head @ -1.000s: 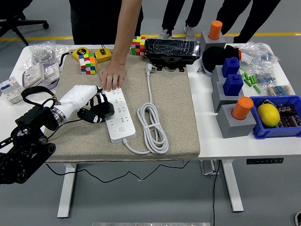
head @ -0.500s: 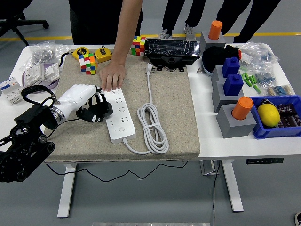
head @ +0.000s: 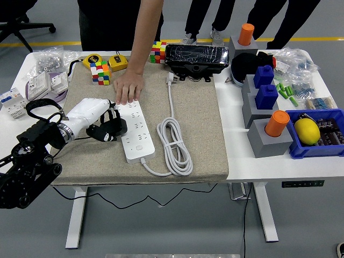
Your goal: Pick up the plug,place it near the board,insert it into the board,press the button
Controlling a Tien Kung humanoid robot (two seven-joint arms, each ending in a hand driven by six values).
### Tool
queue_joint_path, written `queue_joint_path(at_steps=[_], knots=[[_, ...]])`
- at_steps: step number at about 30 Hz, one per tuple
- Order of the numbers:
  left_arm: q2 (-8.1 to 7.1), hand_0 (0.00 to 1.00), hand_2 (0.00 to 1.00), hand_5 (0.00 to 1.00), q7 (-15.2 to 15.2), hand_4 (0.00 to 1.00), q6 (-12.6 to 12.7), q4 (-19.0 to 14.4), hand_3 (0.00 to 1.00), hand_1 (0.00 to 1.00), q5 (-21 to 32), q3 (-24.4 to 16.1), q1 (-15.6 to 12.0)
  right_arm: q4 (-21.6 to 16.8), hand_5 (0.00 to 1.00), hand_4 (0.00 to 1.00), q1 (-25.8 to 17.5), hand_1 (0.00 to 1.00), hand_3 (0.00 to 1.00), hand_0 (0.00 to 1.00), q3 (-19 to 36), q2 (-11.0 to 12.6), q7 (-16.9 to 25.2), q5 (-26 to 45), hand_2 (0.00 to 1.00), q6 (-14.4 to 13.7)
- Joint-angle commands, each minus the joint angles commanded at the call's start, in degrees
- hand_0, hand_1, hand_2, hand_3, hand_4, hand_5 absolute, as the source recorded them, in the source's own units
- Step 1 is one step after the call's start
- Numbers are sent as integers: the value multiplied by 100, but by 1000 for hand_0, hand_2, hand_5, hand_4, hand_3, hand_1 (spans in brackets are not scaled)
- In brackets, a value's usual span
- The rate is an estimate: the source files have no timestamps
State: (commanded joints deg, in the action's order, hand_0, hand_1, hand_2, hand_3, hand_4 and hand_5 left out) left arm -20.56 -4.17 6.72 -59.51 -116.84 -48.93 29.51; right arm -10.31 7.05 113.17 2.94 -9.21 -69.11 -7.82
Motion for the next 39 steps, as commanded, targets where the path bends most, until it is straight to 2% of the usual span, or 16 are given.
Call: queue_joint_path(at_steps=[17, 18, 23, 24, 29, 30, 35, 36, 39], knots=[[-5, 268, 344, 2, -9, 861, 4, 79, 482, 303, 9, 115, 34, 0, 998, 998, -19, 725, 763, 782, -60, 3, 24, 53, 728, 3], [-3, 270, 356, 2, -9, 862, 5, 80, 483, 336, 7, 116, 42, 0, 998, 998, -15, 725, 763, 782, -56, 4, 25, 52, 728, 5], [2, 270, 356, 2, -11, 862, 20, 99, 483, 336, 17, 110, 75, 0, 998, 998, -2, 725, 763, 782, -47, 8, 34, 52, 728, 15], [2, 270, 412, 2, -13, 867, 20, 103, 485, 429, 21, 107, 79, 0, 998, 998, 0, 725, 763, 783, -46, 8, 35, 54, 729, 21], [3, 270, 412, 2, -4, 867, 31, 111, 485, 429, 20, 92, 91, 0, 998, 998, 5, 725, 763, 783, -9, 10, 24, 41, 729, 74], [4, 283, 525, 2, -2, 886, 31, 113, 535, 494, 18, 89, 92, 0, 998, 998, 6, 699, 764, 792, 6, 10, 23, 30, 728, 82], [10, 283, 525, 2, 1, 886, 1, 136, 535, 494, 10, 78, 93, 0, 998, 998, 13, 699, 764, 792, 103, 13, 4, -42, 728, 123], [12, 419, 627, 31, 1, 990, -10, 145, 579, 656, 14, 72, 92, 0, 998, 998, 15, 699, 764, 802, 109, 14, 6, -48, 722, 125], [21, 419, 627, 31, 3, 990, -31, 160, 579, 656, 20, 56, 96, 0, 998, 998, 21, 699, 764, 802, 124, 13, 5, -61, 722, 127]])
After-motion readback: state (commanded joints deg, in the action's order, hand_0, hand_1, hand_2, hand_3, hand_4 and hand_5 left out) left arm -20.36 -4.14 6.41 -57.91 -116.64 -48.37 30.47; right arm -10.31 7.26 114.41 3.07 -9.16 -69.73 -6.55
